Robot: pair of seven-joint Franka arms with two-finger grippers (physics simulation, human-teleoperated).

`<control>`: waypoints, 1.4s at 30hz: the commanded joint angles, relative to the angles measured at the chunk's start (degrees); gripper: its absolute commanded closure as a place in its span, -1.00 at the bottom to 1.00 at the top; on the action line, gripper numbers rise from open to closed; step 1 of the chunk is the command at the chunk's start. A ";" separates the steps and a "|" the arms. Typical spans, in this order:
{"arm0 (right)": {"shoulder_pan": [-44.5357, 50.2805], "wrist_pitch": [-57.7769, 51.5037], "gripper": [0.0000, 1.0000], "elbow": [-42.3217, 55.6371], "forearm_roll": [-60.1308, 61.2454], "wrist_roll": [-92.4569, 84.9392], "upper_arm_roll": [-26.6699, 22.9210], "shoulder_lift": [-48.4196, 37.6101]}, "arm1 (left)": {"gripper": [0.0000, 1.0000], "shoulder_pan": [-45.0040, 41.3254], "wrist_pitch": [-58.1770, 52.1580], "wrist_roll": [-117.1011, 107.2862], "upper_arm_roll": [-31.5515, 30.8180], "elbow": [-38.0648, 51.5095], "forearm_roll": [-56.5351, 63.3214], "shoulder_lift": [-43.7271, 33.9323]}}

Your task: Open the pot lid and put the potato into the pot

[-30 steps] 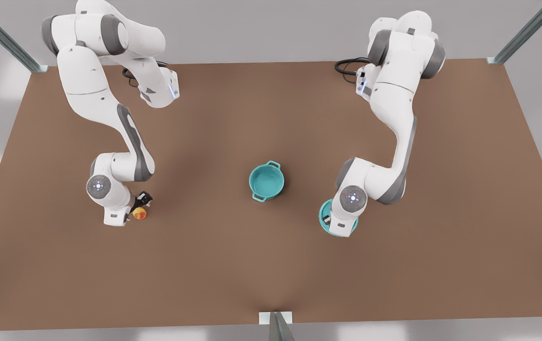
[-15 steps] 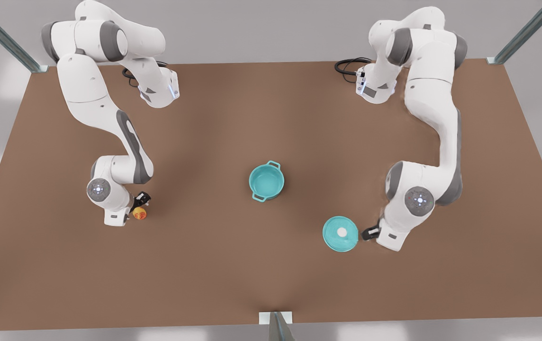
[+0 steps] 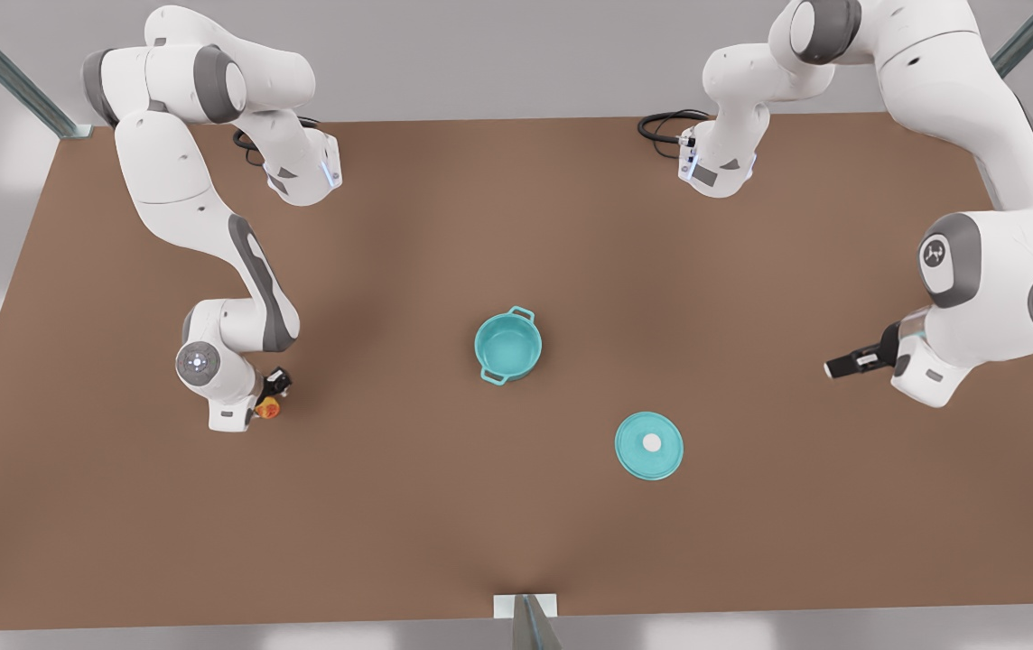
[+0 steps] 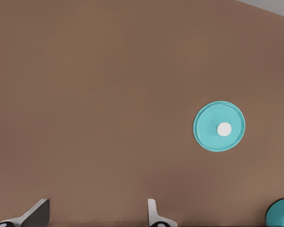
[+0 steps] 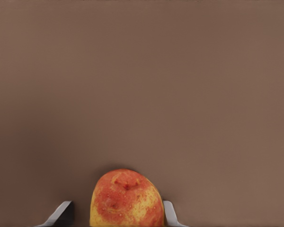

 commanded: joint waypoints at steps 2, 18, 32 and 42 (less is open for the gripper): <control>0.00 0.21 -0.45 0.05 0.09 -0.91 0.01 -0.08 | -1.00 0.01 -2.12 11.54 -0.01 -0.07 0.01 -0.09; 1.05 -2.68 0.01 0.48 0.09 -1.88 0.19 -2.11 | -1.00 -0.26 -3.27 11.10 -0.10 -0.08 0.27 -0.71; 6.50 -12.18 0.00 6.11 1.15 -1.70 6.69 -8.35 | -1.00 -0.26 -3.35 11.10 -0.01 -0.16 0.27 -0.71; 6.50 -13.33 0.01 10.59 4.93 -1.18 17.85 -8.35 | -1.00 -0.52 -3.27 11.01 -0.45 0.10 0.45 -0.62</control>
